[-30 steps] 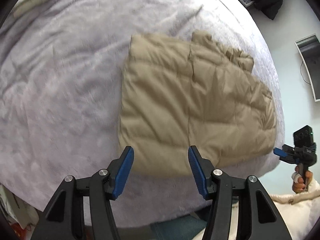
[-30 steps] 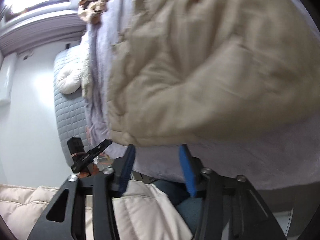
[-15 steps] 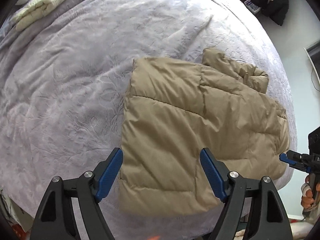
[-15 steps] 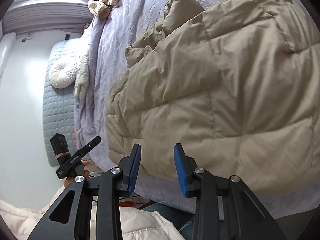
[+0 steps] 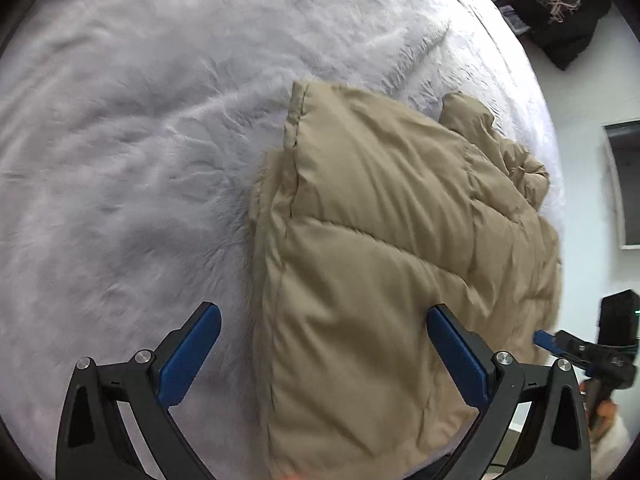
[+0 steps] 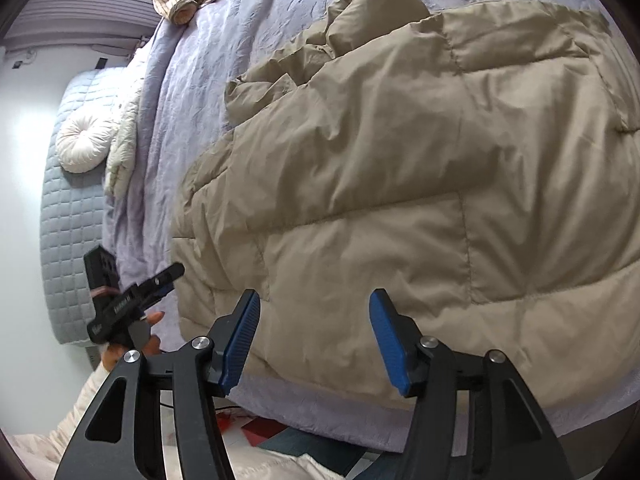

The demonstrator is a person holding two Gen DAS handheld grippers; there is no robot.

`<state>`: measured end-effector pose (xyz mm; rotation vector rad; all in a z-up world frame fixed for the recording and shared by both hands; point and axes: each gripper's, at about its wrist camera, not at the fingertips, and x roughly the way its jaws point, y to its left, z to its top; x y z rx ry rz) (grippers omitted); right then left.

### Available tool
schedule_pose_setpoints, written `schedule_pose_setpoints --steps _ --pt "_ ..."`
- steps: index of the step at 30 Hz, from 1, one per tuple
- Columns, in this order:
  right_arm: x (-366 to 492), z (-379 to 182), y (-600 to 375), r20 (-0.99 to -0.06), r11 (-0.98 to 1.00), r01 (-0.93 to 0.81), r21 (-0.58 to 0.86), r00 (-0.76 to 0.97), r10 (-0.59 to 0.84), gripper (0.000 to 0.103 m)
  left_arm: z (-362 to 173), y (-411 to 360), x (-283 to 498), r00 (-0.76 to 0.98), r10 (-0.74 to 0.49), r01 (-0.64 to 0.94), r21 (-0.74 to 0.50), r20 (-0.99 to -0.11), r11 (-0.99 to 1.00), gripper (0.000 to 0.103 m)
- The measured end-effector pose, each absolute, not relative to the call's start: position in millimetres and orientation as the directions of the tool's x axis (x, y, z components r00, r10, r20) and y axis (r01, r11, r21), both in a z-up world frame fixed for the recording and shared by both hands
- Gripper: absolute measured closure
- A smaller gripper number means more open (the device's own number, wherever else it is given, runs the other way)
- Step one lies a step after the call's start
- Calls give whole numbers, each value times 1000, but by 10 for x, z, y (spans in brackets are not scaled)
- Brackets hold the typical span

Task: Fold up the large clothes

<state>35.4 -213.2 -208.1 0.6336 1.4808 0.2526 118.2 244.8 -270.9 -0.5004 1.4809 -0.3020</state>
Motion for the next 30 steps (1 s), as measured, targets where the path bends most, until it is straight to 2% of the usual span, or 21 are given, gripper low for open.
schedule_pose_setpoints --steps 2,3,7,13,15,16,17,20,23,30 --pt "353 -2095 -2131 -851 821 225 525 108 514 43 -2882 2453 1263 35 -569 -92 -569 -822 817 0" --pt "353 -2094 -2139 -856 825 227 517 117 504 47 -2986 2442 1306 4 -613 -87 -611 -790 787 0" --pt "359 -2077 -2166 -873 842 232 488 159 462 77 -3180 2375 1417 -64 -707 -57 -705 -704 707 0" --pt "516 -2065 -2163 -879 861 214 461 244 409 80 -3302 2181 1456 -148 -744 22 -754 -652 656 1" --pt "606 -2152 -2133 -884 869 211 448 248 396 81 -3308 2129 1451 -166 -769 33 -783 -618 622 29" --pt "648 -2212 -2112 -885 870 210 446 246 394 82 -3316 2110 1447 -180 -795 16 -810 -579 586 50" --pt "706 -2289 -2081 -890 875 209 437 242 387 82 -3308 2109 1442 -184 -821 -8 -834 -541 551 63" --pt "805 -2439 -1995 -897 883 204 423 231 376 83 -3100 2065 1409 -175 -851 -14 -863 -496 505 71" --pt "898 -2578 -1932 -902 888 200 414 217 372 83 -2663 1902 1339 -167 -888 24 -902 -428 431 71" --pt "993 -2836 -2006 -875 846 237 478 204 438 87 -1859 1097 1224 -178 -868 196 -881 -463 430 71"
